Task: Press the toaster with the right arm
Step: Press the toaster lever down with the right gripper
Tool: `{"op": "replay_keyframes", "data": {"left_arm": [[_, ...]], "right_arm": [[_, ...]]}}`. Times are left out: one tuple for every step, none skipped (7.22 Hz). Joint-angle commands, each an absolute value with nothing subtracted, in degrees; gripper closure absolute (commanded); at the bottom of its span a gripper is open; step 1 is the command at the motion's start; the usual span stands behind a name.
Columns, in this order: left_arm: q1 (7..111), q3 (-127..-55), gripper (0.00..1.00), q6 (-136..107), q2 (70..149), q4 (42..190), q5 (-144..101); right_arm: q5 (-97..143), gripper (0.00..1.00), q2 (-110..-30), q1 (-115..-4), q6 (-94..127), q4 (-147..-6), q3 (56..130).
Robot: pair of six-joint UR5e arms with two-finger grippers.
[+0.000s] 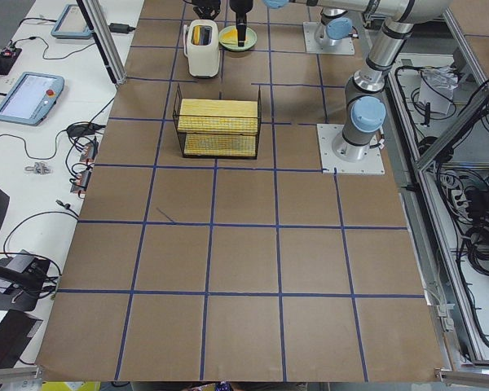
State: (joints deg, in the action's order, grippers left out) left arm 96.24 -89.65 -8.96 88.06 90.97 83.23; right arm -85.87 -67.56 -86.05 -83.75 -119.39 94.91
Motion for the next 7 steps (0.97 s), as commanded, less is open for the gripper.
{"op": "replay_keyframes", "data": {"left_arm": [[96.2, -89.6, 0.0, -9.0, 88.1, 91.0, 83.2], [96.2, -89.6, 0.0, -9.0, 88.1, 91.0, 83.2], [96.2, -89.6, 0.0, -9.0, 88.1, 91.0, 83.2], [96.2, -89.6, 0.0, -9.0, 88.1, 91.0, 83.2], [96.2, -89.6, 0.0, -9.0, 88.0, 91.0, 83.2], [96.2, -89.6, 0.0, -9.0, 88.1, 91.0, 83.2], [96.2, -89.6, 0.0, -9.0, 88.0, 91.0, 83.2]], "right_arm": [[-85.9, 0.92, -67.1, -86.0, -83.9, -119.5, 95.0], [-85.8, 0.92, -66.9, -86.0, -83.9, -119.4, 95.0], [-85.8, 0.92, -66.2, -86.0, -84.1, -119.5, 95.0], [-85.8, 0.92, -66.0, -86.0, -84.1, -119.5, 95.0], [-85.8, 0.92, -65.9, -86.0, -84.2, -119.5, 95.0], [-85.9, 0.92, -65.8, -86.0, -84.5, -119.6, 95.0], [-85.8, 0.92, -65.7, -86.0, -84.5, -119.7, 95.0]]}}
